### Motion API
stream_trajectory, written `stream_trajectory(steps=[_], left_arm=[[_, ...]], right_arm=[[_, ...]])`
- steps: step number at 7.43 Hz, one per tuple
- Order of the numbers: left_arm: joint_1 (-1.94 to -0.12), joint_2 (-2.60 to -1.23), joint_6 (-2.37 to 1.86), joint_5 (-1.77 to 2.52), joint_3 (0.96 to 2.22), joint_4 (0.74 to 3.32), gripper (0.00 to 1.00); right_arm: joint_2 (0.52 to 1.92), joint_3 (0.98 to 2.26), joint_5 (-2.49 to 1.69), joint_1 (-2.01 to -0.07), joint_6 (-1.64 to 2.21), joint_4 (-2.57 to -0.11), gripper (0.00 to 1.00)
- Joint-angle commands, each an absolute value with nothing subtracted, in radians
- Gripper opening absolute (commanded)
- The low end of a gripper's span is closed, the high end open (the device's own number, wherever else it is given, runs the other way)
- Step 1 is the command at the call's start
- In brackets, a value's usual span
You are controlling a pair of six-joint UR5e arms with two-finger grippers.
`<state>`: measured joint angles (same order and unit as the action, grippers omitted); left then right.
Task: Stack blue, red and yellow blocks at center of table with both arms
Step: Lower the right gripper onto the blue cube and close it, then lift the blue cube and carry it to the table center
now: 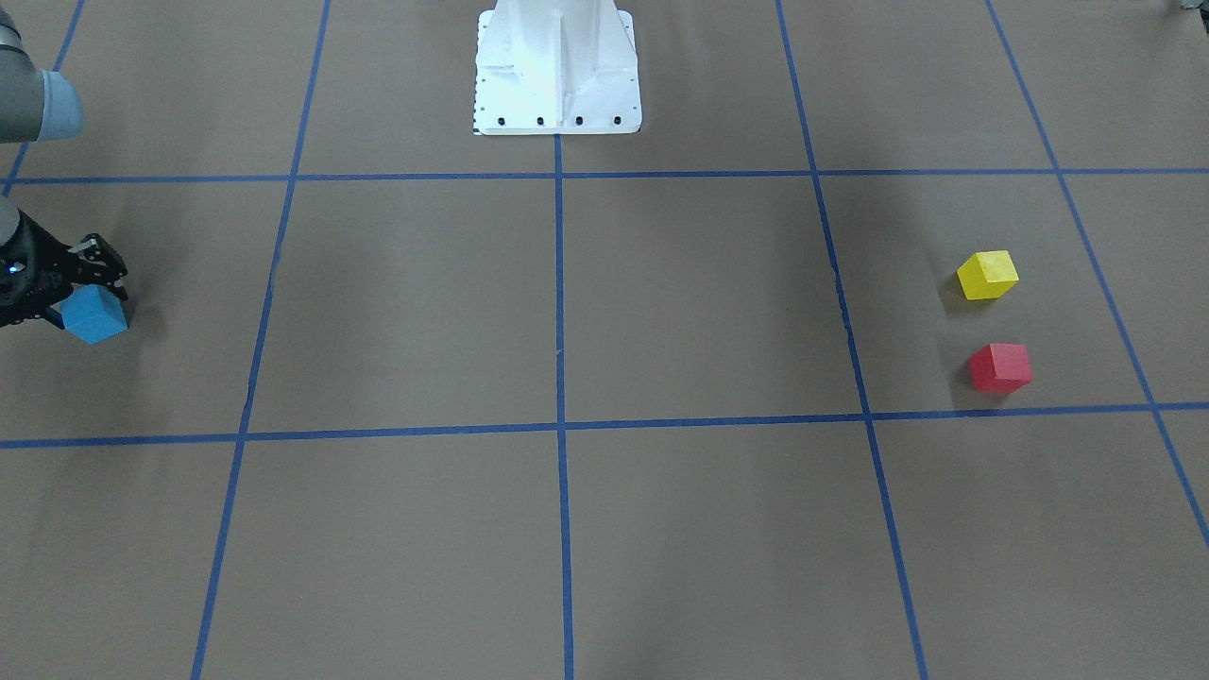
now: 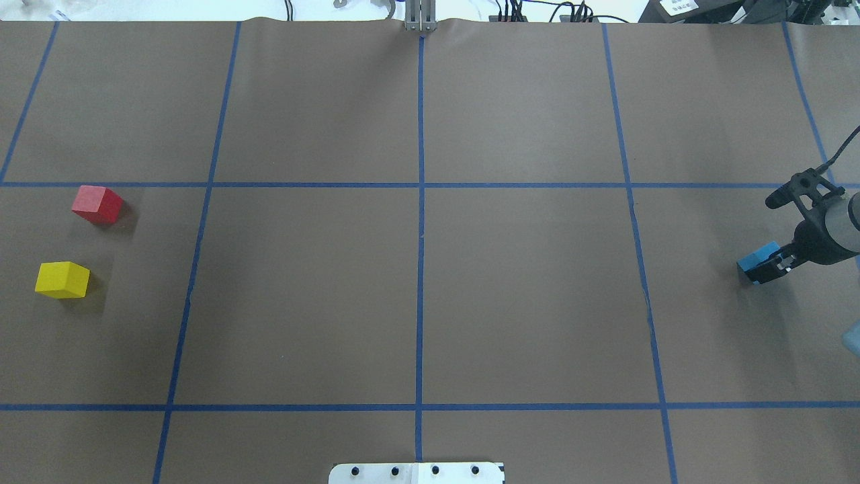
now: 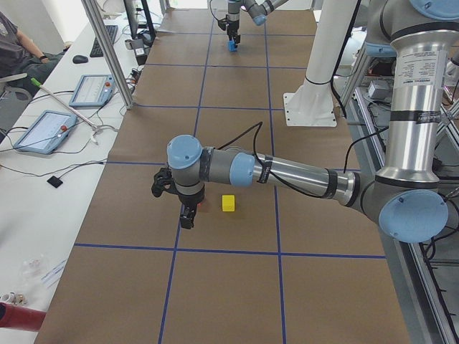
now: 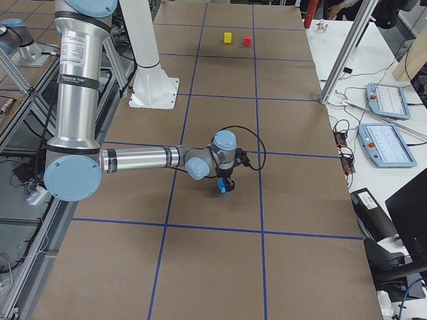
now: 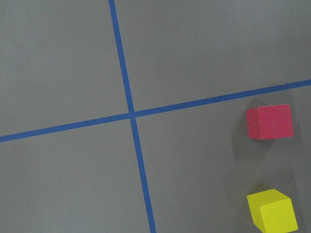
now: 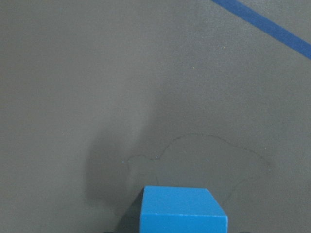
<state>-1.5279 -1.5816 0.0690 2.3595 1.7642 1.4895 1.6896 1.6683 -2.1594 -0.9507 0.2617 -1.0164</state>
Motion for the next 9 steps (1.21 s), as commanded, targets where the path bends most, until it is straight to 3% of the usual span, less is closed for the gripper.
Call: stream_trajectory(steps=[1,3,5,9], left_arm=[[-1.528,-1.582,0.069,2.359,1.764,1.489,1.0],[-1.528,-1.582,0.069,2.359,1.767,1.489,1.0],[-1.528,-1.582,0.063,2.359,1.784,1.488,1.0],[-1.525,-1.551,0.069,2.361,1.795,1.489,1.0]], right_arm=[[1.692,1.675,-2.171,-0.957,0.259,-1.016,0.0],[1.63,1.748,-2.305,-1.064,0.303,-1.124,0.0],[1.469,1.792,-2.31,-1.048,0.549,-1.255,0.0],[1.017,1.708,-2.04,-0.719,1.197,-1.352,0.0]])
